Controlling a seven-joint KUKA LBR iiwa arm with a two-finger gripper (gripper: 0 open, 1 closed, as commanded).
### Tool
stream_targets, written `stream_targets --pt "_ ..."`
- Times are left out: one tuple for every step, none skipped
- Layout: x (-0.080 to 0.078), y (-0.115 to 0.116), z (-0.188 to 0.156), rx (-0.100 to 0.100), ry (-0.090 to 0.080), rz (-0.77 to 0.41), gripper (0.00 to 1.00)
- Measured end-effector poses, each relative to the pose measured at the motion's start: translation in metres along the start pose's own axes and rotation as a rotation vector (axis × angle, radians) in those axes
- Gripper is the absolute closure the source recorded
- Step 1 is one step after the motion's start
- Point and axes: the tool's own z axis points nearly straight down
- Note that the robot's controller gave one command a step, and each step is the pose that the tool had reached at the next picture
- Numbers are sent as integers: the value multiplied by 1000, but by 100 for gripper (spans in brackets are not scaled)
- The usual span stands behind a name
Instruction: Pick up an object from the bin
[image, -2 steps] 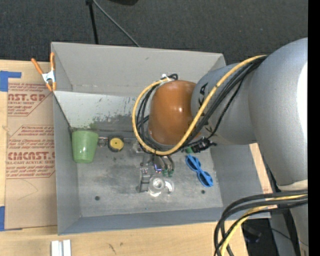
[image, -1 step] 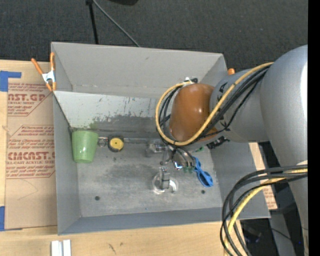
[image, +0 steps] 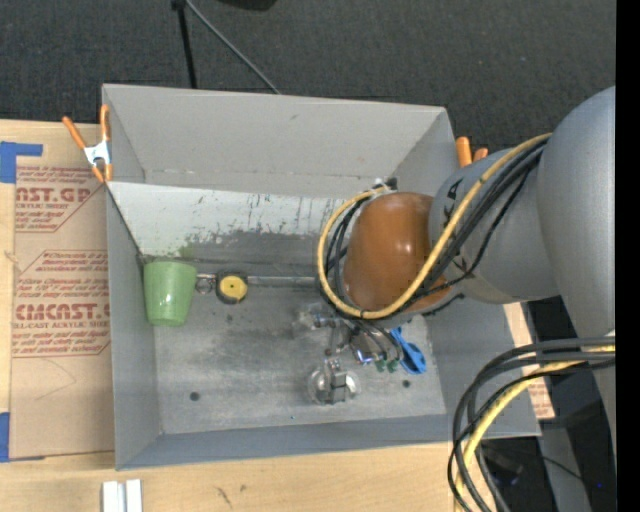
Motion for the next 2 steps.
stream_targets --pt "9 1 13 -1 -4 -327 0" --pt "24 7 13 0 -5 -167 0"
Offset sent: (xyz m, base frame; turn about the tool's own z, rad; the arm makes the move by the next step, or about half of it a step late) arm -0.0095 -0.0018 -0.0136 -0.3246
